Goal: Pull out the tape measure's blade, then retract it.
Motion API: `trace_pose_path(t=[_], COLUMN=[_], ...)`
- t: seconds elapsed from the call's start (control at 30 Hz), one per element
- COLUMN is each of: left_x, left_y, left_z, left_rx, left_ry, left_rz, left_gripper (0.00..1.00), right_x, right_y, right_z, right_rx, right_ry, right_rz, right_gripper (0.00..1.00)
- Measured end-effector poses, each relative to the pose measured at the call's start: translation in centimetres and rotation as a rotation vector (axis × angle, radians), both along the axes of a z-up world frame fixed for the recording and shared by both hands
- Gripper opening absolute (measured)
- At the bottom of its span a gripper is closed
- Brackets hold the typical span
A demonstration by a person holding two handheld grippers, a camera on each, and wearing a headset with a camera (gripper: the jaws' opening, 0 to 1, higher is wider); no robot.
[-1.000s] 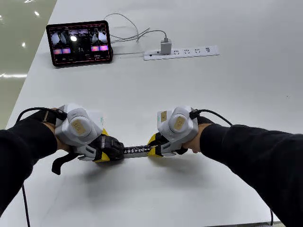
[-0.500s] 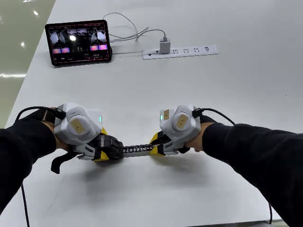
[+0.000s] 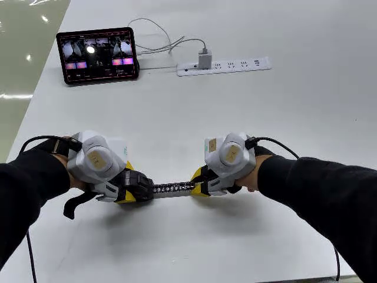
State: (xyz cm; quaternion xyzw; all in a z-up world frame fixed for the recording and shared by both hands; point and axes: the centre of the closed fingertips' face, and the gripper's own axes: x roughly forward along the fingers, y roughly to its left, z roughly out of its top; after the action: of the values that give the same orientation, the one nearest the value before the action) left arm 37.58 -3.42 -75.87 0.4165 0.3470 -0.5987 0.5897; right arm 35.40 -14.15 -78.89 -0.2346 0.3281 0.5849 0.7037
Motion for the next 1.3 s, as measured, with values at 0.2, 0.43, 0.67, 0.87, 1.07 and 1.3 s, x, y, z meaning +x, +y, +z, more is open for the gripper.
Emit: trace_pose_path(t=[0.2,0.43,0.67,0.87,1.07,1.3], left_x=[0.0,0.1,0.1,0.2,0.2,0.2], left_y=[0.0,0.1,0.0,0.0,0.0,0.0], left_z=[0.0,-0.1,-0.1,-0.1,-0.1,0.0], left_rx=[-0.005,-0.007,-0.007,-0.008,-0.008,-0.007], left_ry=[0.001,0.001,0.002,0.002,0.003,0.002], left_rz=[0.002,0.003,0.003,0.004,0.004,0.005], left_gripper=[0.3,0.3,0.3,0.3,0.3,0.3], right_x=[-0.1,-0.1,-0.2,-0.2,-0.2,-0.3], right_y=[-0.5,-1.1,-1.6,-2.1,-2.4,-2.9], right_z=[0.0,0.0,0.0,0.0,0.0,0.1], right_rx=[0.0,-0.002,-0.006,-0.009,-0.009,-0.01], right_ry=[0.0,0.002,0.005,0.01,0.01,0.01], right_rz=[-0.002,-0.005,-0.005,-0.008,-0.012,-0.017], right_gripper=[0.08,0.08,0.08,0.08,0.08,0.08])
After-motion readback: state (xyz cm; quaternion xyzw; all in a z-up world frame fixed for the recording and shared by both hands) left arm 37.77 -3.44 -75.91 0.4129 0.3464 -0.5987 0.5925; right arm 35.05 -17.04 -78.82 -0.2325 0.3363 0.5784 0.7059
